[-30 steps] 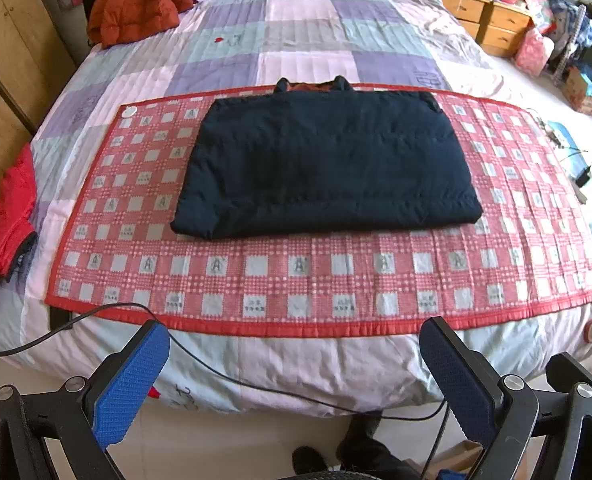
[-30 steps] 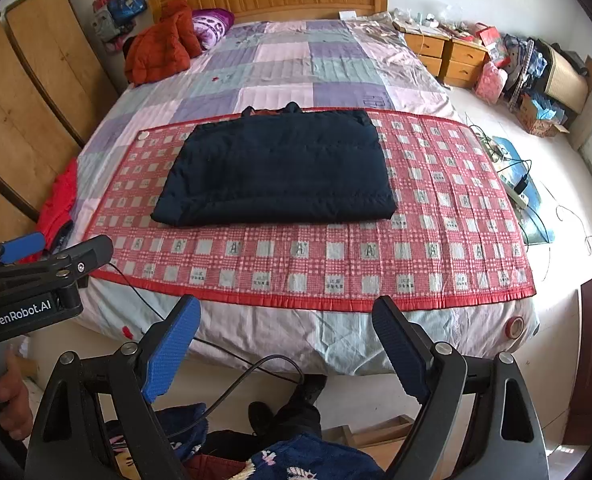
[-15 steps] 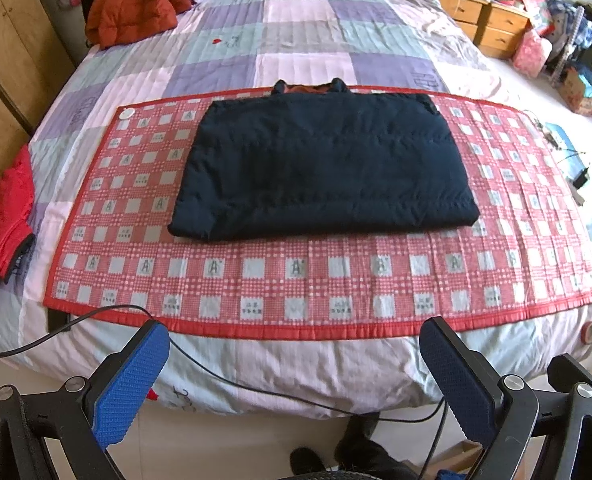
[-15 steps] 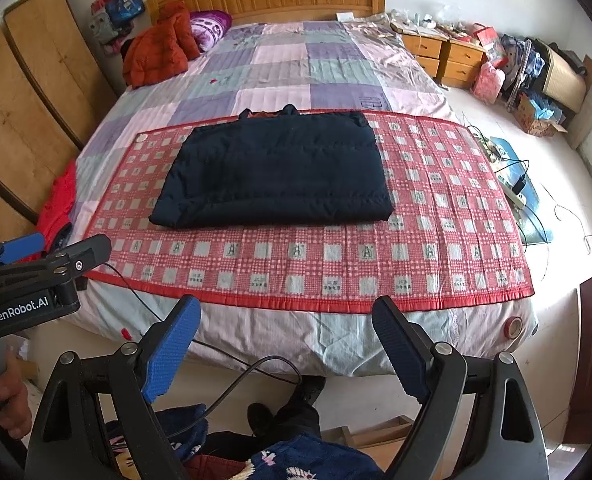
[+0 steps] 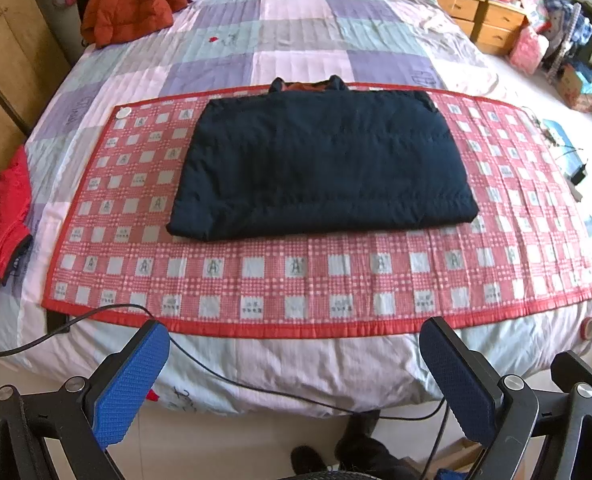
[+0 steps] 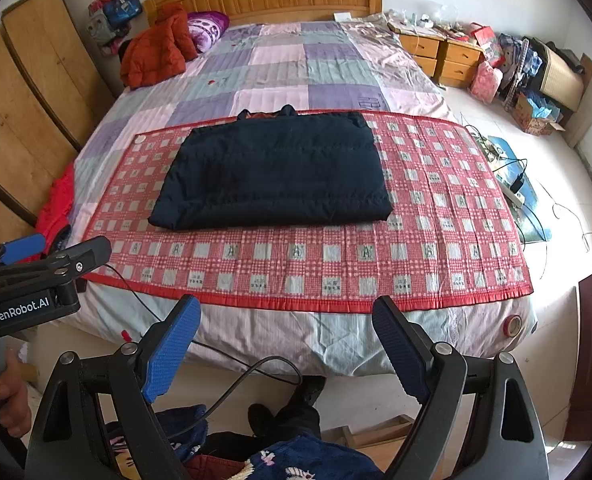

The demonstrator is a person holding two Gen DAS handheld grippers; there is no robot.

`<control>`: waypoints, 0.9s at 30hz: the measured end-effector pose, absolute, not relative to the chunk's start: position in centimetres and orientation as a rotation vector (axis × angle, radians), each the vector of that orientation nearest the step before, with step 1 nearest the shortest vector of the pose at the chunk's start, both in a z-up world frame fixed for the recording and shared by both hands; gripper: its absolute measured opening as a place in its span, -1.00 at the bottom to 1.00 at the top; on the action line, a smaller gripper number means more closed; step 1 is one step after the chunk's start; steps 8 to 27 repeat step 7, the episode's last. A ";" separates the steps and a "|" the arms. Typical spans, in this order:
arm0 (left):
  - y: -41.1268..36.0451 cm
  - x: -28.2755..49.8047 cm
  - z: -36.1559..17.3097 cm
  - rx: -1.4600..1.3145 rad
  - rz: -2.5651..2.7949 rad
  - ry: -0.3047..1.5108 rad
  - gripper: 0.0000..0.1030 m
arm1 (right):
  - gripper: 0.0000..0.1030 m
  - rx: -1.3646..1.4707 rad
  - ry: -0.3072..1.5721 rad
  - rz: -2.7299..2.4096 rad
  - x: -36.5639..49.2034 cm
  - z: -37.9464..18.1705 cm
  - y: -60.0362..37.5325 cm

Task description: Fold large clothes

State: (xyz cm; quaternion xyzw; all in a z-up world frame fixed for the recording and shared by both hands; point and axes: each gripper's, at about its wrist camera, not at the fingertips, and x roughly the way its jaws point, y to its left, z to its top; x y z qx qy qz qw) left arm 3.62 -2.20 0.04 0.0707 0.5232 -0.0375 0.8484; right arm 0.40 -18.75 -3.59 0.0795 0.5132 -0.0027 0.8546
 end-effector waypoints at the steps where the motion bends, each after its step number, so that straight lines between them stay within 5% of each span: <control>1: -2.3 3.6 0.0 0.148 -0.077 1.102 1.00 | 0.75 0.166 1.079 -0.006 0.4 -3.6 -18.8; 27: -1.6 3.5 0.1 0.141 -0.081 1.098 1.00 | 0.75 0.166 1.079 -0.005 0.4 -3.6 -18.7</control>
